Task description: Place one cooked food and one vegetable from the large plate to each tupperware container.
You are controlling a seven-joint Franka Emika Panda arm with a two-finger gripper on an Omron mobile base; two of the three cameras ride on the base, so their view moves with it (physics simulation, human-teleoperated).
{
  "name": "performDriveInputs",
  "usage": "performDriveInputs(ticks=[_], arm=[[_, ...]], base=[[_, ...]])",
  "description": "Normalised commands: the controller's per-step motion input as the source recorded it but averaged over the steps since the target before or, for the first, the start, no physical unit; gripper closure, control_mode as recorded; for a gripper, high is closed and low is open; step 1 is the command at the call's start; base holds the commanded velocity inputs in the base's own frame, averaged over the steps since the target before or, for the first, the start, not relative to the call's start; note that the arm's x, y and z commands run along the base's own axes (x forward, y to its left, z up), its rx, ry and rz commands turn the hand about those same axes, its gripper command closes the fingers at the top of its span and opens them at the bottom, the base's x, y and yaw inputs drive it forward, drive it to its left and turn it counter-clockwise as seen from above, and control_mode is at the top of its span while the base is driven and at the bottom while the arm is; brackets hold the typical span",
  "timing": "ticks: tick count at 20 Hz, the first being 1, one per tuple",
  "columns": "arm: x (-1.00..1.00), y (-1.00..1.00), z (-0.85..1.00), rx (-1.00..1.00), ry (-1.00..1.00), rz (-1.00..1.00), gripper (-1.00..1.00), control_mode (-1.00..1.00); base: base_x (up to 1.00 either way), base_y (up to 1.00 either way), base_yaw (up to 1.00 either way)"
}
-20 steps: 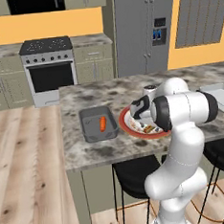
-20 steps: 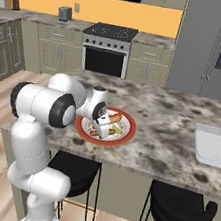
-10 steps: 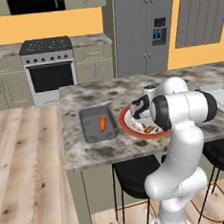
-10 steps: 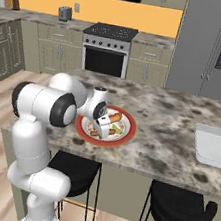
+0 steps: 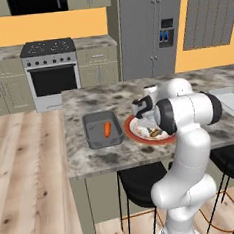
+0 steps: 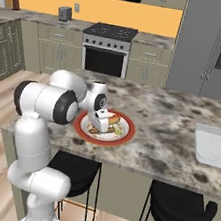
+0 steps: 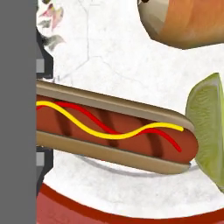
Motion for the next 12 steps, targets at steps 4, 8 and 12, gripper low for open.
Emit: performDriveInputs(ticks=[4,8,12], arm=[[-0.26,0.21,0.62,0.02,-0.22,0.14,1.0,-1.0],[-0.18,0.82,0.6,-0.02,-0.26,0.53,1.0,-1.0],[-0.02,0.99,0.58,-0.01,-0.18,0.55,1.0,-1.0]], base=[[0.0,0.0,0.0],[0.0,0.0,0.0],[0.0,0.0,0.0]])
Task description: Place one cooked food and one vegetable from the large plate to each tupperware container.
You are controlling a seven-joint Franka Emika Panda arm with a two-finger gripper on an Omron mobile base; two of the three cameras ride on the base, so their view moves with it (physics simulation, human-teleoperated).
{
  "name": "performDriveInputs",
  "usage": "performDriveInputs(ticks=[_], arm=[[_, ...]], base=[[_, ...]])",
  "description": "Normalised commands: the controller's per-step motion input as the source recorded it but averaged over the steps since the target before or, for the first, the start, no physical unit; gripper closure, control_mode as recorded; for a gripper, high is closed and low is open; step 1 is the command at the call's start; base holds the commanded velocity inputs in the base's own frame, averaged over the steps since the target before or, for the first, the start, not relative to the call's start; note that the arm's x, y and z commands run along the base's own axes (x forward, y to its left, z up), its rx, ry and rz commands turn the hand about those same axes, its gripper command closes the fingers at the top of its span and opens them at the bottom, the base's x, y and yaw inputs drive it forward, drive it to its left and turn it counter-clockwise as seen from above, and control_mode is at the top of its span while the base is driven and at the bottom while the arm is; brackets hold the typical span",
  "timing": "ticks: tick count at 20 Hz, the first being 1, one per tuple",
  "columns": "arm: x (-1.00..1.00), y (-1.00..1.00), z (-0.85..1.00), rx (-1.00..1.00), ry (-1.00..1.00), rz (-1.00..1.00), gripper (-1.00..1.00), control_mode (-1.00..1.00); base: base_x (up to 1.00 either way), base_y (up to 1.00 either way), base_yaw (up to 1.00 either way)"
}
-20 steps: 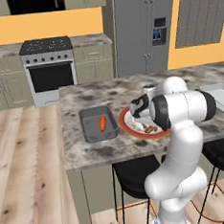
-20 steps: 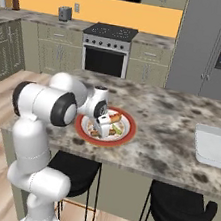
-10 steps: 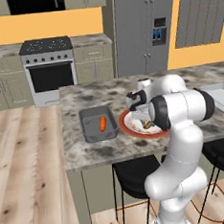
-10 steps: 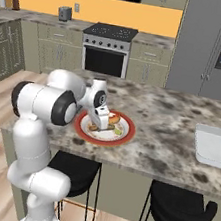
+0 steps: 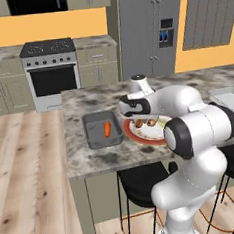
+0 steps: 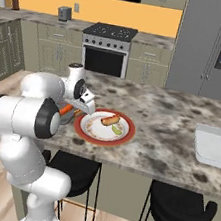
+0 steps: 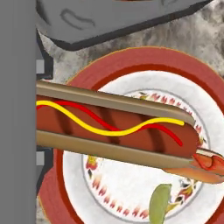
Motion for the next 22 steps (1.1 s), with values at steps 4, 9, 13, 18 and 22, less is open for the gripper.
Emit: performDriveInputs(ticks=[4,9,13,18,22], arm=[[0.15,1.0,0.18,0.0,-0.06,0.53,1.0,-1.0],[0.53,1.0,0.01,0.0,0.0,0.41,1.0,-1.0],[0.56,0.89,0.02,0.0,-0.01,0.33,1.0,-1.0],[0.47,0.55,-0.03,-0.04,0.0,0.03,1.0,-1.0],[0.08,0.25,-0.24,-0.1,0.01,-0.03,1.0,-1.0]], base=[[0.0,0.0,0.0],[0.0,0.0,0.0],[0.0,0.0,0.0],[0.0,0.0,0.0],[0.0,0.0,0.0]])
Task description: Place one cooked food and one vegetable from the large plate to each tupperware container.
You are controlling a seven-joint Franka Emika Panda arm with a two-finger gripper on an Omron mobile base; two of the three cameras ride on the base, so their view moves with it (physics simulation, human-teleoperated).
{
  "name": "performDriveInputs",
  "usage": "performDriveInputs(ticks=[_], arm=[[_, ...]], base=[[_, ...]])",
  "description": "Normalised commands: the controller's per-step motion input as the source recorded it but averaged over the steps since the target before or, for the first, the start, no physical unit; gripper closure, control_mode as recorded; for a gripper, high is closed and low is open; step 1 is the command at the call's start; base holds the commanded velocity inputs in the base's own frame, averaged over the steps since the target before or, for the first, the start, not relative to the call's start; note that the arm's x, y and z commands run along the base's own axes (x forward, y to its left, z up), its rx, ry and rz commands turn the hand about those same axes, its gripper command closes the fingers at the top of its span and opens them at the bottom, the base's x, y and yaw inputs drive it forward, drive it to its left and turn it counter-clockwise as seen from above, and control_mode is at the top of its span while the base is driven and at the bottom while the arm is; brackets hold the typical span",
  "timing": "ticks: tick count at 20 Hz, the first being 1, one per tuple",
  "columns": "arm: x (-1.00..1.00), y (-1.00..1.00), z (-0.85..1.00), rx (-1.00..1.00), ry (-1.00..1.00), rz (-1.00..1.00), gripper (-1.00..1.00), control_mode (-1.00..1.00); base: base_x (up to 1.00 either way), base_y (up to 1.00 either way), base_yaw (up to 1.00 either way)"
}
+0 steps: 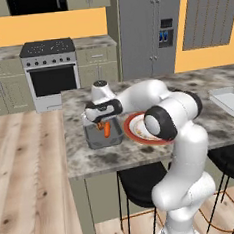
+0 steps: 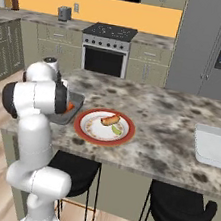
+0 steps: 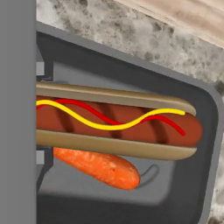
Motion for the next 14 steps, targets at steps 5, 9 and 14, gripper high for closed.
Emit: performDriveInputs(ticks=[5,9,14], arm=[[0.0,0.02,-0.4,-0.09,0.01,-0.06,1.0,-1.0],[0.15,0.0,-0.25,0.04,0.0,0.0,1.0,-1.0],[0.01,0.0,-0.15,0.01,0.0,0.0,-1.0,-1.0]], base=[[0.0,0.0,0.0],[0.0,0.0,0.0],[0.0,0.0,0.0]])
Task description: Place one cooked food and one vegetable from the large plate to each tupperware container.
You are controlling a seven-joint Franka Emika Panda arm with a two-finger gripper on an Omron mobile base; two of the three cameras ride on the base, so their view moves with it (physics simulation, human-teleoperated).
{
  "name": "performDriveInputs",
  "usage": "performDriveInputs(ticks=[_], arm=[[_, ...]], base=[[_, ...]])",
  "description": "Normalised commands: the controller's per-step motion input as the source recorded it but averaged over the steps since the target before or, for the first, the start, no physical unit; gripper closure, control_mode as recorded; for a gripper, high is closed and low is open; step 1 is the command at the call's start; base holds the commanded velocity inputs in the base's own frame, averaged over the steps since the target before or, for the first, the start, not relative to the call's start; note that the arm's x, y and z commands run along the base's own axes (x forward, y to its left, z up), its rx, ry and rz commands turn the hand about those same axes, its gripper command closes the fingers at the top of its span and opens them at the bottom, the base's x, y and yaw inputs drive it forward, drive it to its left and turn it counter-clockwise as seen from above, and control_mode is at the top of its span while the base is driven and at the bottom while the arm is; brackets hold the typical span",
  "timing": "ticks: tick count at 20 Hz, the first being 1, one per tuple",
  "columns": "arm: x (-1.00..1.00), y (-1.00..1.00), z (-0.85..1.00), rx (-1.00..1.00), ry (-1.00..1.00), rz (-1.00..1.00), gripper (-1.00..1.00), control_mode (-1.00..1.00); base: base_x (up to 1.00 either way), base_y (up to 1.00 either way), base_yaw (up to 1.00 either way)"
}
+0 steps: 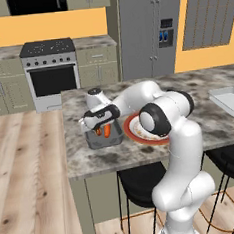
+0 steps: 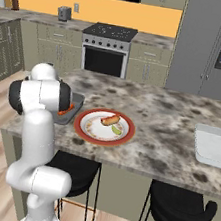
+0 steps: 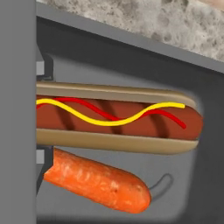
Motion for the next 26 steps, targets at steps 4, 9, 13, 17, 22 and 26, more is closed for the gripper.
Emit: performDriveInputs(ticks=[4,9,13,17,22,26], arm=[[0.05,0.0,0.02,0.0,0.02,0.0,-1.0,-1.0],[0.0,0.0,0.23,0.0,0.04,0.0,-1.0,-1.0],[-0.26,-0.38,0.43,-0.08,-0.03,-0.06,-1.0,-1.0],[-0.43,-0.82,0.62,-0.04,-0.04,-0.16,-1.0,-1.0],[-0.06,-1.0,0.28,0.0,0.07,-0.34,-1.0,-1.0],[0.0,-1.0,0.14,0.0,0.13,-0.34,-1.0,-1.0]], base=[[0.0,0.0,0.0],[0.0,0.0,0.0],[0.0,0.0,0.0],[0.0,0.0,0.0],[0.0,0.0,0.0],[0.0,0.0,0.0]])
